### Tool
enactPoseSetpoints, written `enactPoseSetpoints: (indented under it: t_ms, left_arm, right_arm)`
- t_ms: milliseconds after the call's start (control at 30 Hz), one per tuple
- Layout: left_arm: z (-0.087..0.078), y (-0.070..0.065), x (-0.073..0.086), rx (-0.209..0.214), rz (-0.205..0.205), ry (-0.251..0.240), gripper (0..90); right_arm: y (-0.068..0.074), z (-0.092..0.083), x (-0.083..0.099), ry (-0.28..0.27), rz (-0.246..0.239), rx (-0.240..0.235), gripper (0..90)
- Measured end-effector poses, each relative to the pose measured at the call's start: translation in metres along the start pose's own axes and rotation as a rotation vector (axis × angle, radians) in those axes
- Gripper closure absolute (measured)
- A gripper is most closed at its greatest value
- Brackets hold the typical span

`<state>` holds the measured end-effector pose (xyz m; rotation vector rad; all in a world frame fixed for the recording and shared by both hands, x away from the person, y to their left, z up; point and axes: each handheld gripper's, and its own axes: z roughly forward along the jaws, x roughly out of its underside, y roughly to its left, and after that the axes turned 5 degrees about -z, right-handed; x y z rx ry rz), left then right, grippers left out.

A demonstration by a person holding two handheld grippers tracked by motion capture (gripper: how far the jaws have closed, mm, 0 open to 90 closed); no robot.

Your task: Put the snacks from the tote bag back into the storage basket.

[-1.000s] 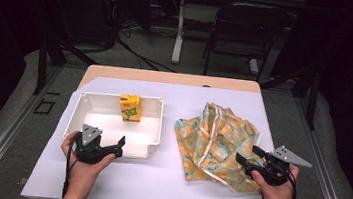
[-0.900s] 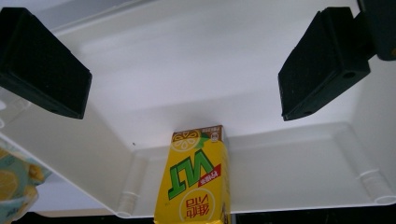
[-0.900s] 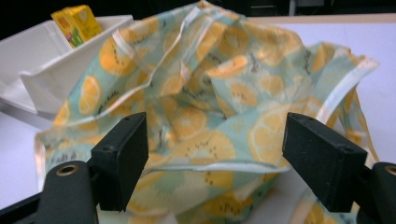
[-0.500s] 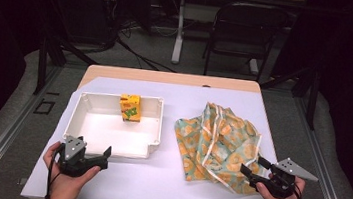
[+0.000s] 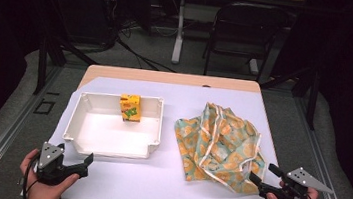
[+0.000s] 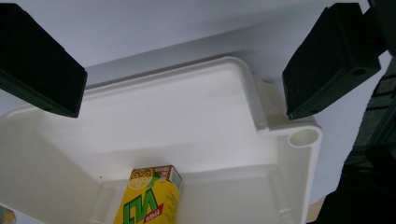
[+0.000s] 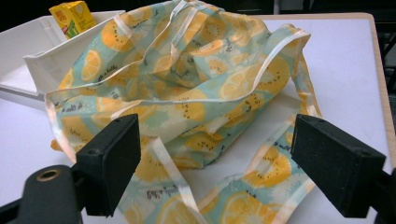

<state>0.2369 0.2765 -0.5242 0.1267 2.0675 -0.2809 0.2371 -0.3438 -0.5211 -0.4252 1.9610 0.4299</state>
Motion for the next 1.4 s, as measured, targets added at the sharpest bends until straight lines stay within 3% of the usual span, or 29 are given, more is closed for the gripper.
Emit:
enactPoseSetpoints:
  t_ms: [100,233,300,433,633,667,800,933,1033,1200,1400]
  left_arm:
    - [-0.004,0.005,0.004,-0.019,0.013,0.000,0.1]
    - [-0.005,0.013,0.007,-0.010,-0.020,0.012,0.1]
    - [-0.004,0.016,0.007,-0.003,-0.046,0.005,0.1]
    - [-0.002,0.021,0.009,-0.028,-0.033,0.021,0.1]
    - [0.002,0.022,0.004,-0.008,-0.038,-0.008,0.1]
    - [0.003,0.023,0.003,0.003,-0.036,-0.009,0.1]
    - [0.006,0.024,0.000,0.018,-0.023,-0.006,0.1]
    - [0.009,0.022,0.001,0.008,-0.024,0.016,0.1]
    - [0.008,0.018,0.000,0.023,-0.022,0.006,0.1]
    - [0.009,0.016,0.001,0.017,-0.010,0.015,0.1]
    - [0.009,0.019,0.001,0.005,-0.028,0.024,0.1]
  right_arm:
    - [0.002,-0.003,0.003,0.008,-0.014,0.003,14.9]
    - [0.002,-0.007,0.004,0.016,-0.026,0.013,14.3]
    - [0.000,-0.008,0.004,0.001,-0.010,0.021,14.3]
    - [-0.004,-0.009,0.006,-0.005,0.006,0.037,14.3]
    - [-0.003,-0.007,0.004,0.011,-0.045,0.023,13.9]
    - [-0.003,-0.005,0.004,-0.003,-0.038,0.024,13.3]
    - [-0.008,-0.002,0.003,0.027,-0.037,0.014,12.4]
    - [-0.014,0.002,0.005,0.033,-0.014,0.029,12.7]
    - [-0.016,0.004,0.004,0.043,-0.008,0.032,13.9]
    - [-0.012,0.006,0.004,0.031,-0.003,0.032,13.5]
    - [-0.014,0.004,0.005,0.050,-0.006,0.035,13.4]
